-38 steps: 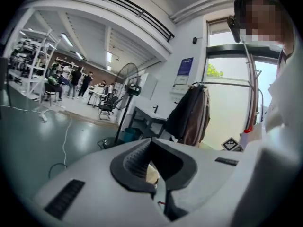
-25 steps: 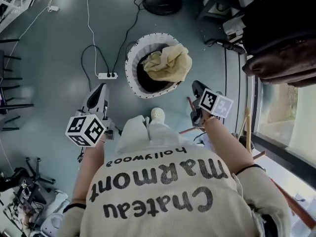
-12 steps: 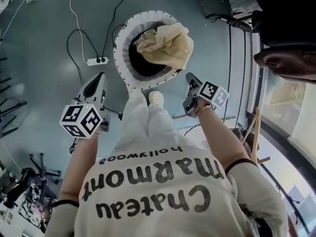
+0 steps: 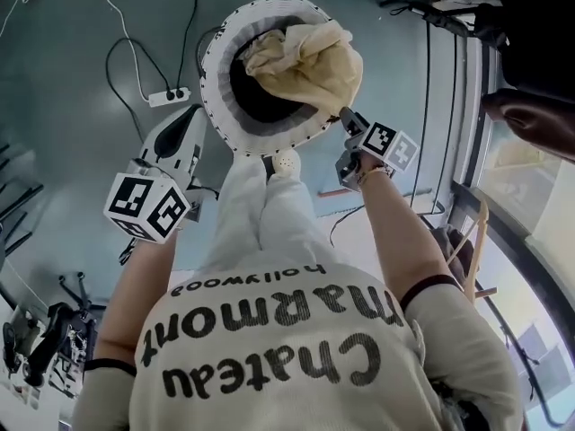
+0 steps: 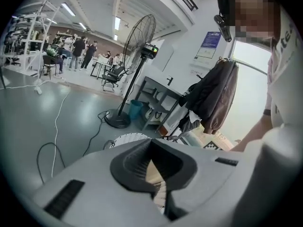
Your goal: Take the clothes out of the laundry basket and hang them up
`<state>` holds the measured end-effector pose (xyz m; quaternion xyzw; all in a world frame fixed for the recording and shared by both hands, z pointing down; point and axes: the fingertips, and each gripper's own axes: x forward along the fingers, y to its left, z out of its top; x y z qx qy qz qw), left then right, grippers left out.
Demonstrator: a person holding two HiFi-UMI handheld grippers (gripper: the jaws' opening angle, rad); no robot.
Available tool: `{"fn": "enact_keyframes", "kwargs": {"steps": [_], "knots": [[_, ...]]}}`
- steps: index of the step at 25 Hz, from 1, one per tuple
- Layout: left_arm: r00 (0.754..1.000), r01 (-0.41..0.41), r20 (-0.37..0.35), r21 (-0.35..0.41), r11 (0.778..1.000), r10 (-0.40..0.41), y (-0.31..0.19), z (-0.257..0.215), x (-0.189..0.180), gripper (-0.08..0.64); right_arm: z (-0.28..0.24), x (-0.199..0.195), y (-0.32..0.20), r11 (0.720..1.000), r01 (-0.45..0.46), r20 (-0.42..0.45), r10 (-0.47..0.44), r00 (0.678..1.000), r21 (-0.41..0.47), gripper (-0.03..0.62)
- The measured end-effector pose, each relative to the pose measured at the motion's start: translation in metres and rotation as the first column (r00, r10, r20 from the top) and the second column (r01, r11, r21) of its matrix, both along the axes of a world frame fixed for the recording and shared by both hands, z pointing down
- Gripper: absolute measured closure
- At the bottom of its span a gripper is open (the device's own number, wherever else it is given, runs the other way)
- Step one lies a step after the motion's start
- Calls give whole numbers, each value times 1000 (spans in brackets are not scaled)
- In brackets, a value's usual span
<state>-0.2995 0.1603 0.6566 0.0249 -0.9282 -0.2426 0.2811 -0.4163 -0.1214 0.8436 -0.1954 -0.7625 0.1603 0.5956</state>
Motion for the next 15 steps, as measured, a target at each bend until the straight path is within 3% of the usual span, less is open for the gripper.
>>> {"fn": "enact_keyframes", "kwargs": {"steps": [5,9,15], "knots": [[1000,11,-22,5,1000,-10,5,6,6,551,21,1,-6,988,56,-47,-49,998,141,443],[999,37,-12,-8,999,-37,12,4,12,551,21,2,-3,985,65,-52,-57,997,159,505],[997,71,-5,-10,997,-71,7,1,17,552,13,3,-4,969,150,-31,-147,989,195,558]]}}
